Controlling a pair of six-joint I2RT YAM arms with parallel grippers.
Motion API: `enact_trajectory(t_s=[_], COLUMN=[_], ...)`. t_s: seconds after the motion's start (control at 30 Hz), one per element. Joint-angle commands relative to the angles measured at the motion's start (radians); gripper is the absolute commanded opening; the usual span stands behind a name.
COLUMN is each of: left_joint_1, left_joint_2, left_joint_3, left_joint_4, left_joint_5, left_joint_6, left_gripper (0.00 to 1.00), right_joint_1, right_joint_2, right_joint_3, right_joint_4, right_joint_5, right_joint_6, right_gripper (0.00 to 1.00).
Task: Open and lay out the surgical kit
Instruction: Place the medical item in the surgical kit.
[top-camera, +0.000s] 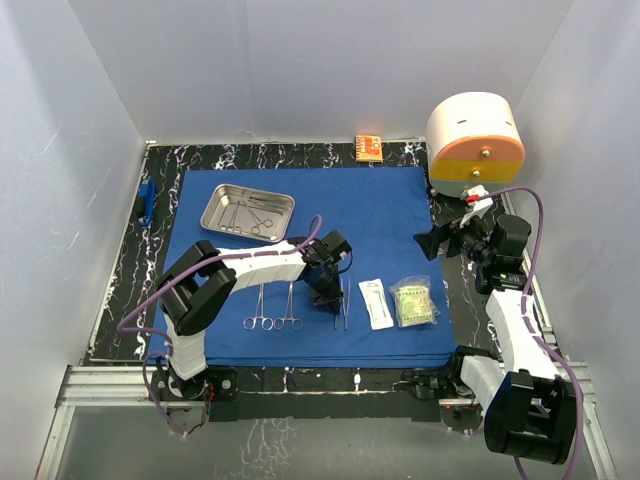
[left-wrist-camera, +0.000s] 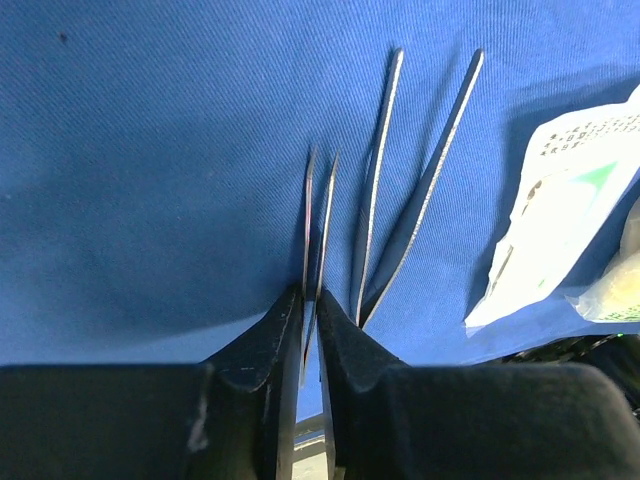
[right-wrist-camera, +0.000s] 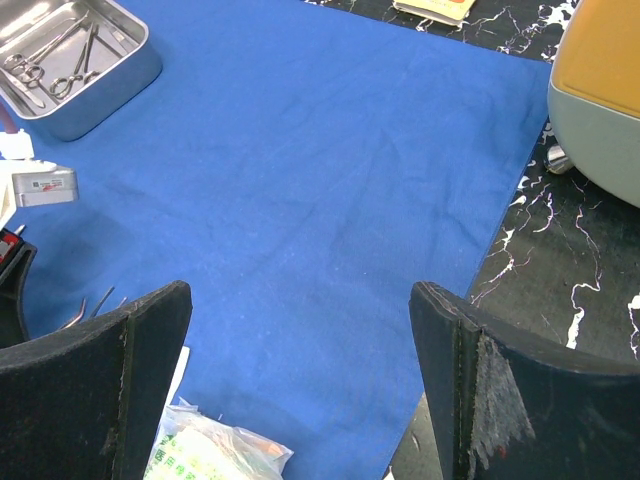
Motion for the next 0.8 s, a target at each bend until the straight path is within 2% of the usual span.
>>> enact_trajectory(t_s=[0.0, 0.77], left_joint_1=[-0.004, -0.004], left_joint_2=[0.013, -0.03], left_joint_3=[-0.039, -0.046], left_joint_4=[-0.022, -0.028], left_joint_5=[0.007, 0.006], left_joint_6=[-0.013, -0.001], left_gripper=[0.11, 0.21], right_joint_1=[-0.005, -0.005], right_joint_2=[-0.021, -0.026], right_joint_3=[0.0, -0.002], right_joint_4=[0.048, 0.05], right_joint_5=[-0.009, -0.01], right_joint_6=[0.004, -0.006], right_gripper=[0.9, 0.9])
